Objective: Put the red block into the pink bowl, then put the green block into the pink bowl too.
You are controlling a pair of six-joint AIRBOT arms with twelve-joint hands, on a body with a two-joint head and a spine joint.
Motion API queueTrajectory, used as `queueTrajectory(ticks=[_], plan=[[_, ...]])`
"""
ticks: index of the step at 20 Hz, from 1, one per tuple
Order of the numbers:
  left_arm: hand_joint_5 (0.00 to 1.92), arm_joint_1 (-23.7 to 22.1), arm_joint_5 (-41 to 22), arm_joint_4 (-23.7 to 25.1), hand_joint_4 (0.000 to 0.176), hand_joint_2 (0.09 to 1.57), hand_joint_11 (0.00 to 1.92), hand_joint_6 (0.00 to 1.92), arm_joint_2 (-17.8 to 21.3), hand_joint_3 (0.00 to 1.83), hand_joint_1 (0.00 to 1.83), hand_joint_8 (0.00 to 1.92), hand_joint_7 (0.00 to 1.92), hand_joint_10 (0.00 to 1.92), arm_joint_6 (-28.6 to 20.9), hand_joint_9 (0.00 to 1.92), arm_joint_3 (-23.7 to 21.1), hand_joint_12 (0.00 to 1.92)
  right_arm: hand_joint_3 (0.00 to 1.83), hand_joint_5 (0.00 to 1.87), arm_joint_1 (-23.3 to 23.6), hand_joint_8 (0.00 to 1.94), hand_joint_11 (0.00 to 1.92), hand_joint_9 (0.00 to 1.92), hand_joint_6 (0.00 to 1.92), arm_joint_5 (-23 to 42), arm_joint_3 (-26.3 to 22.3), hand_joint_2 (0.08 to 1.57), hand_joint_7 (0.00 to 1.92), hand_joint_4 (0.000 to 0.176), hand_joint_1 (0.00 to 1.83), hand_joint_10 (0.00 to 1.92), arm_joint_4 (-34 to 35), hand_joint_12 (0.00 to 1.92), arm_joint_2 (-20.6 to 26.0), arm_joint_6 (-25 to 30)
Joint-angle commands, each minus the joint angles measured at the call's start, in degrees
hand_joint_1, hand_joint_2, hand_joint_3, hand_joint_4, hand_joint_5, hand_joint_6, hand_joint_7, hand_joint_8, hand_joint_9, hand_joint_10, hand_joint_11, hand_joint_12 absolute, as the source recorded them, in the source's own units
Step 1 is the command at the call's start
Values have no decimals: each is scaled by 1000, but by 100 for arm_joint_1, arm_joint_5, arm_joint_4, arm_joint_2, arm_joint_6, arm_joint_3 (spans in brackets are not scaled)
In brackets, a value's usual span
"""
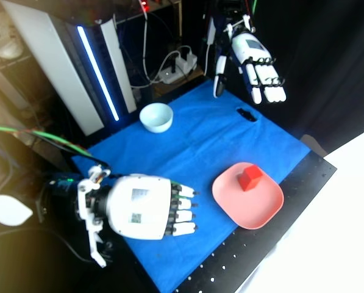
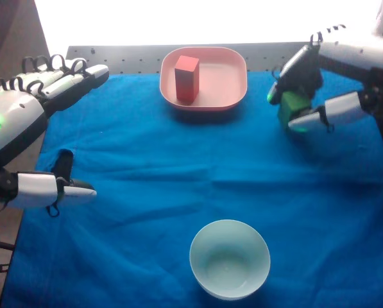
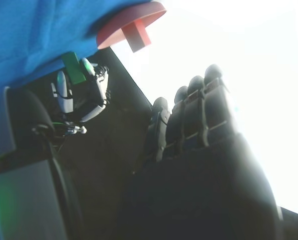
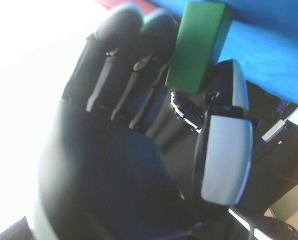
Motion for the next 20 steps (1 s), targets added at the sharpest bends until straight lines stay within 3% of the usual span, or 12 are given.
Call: queueTrajectory(ticks=[1,4,5,6,8,10,12,13,14,16,19,20], plan=[[58,-55,-748,81,67,841,33,2,-27,0,988,1,2,0,-20,0,-2,34,0,1100,203,753,681,978,611,638,78,1059,1135,0,1394,1175,302,1416,-53,35],[60,-55,-765,97,76,847,2,0,-25,0,949,0,0,0,-26,0,-1,95,0,1095,546,676,932,1131,740,639,278,1038,1226,0,1271,946,303,1374,-258,35],[63,-55,-765,102,65,842,0,1,-27,0,949,0,6,0,-29,0,0,148,0,1174,618,798,333,976,535,639,335,1030,1200,0,1279,983,303,1569,-318,35],[65,-57,-764,112,61,839,0,1,-31,0,939,0,5,0,-36,0,2,157,0,1223,721,1020,361,891,353,638,449,1048,1115,0,1287,1197,306,1699,-438,35],[57,-59,-759,126,51,840,0,0,-41,0,955,0,8,0,-46,0,9,122,0,1262,855,1031,581,875,322,637,623,1045,1089,0,1281,1278,317,1742,-636,35],[49,-60,-746,150,55,844,0,5,-43,0,954,0,2,0,-62,0,17,63,1,1134,971,751,765,1026,666,611,752,1040,1183,0,1261,898,318,1349,-815,35],[25,-67,-743,184,70,848,9,2,-47,1,960,1,10,0,-93,0,37,6,0,1028,1072,541,530,947,835,586,931,1060,1236,0,1385,1150,318,1320,-1056,35],[25,-72,-743,204,70,848,9,2,-55,1,960,1,10,0,-118,0,52,6,0,1028,1096,541,530,947,835,557,1017,1060,1236,0,1385,1150,318,1320,-1171,35],[26,-84,-735,235,84,853,0,2,-66,3,991,0,2,0,-156,0,75,0,7,1112,1111,574,738,1084,710,446,1108,1027,1261,0,1295,891,319,1280,-1282,35],[37,-116,-719,290,98,846,21,6,-82,0,999,1,2,0,-206,0,111,10,4,1018,1113,487,627,1054,867,179,1281,1045,1226,0,1389,1021,311,1200,-1473,35],[35,-139,-741,323,75,858,33,4,-78,6,969,0,1,0,-216,0,112,25,0,1070,1109,494,843,1083,730,-205,1450,1040,1214,0,1398,1027,282,1119,-1558,35],[40,-139,-743,323,59,853,45,6,-78,3,970,0,0,0,-221,0,111,35,0,1048,1108,417,692,1032,863,-298,1481,1048,1238,0,1393,1029,246,1074,-1580,35]])
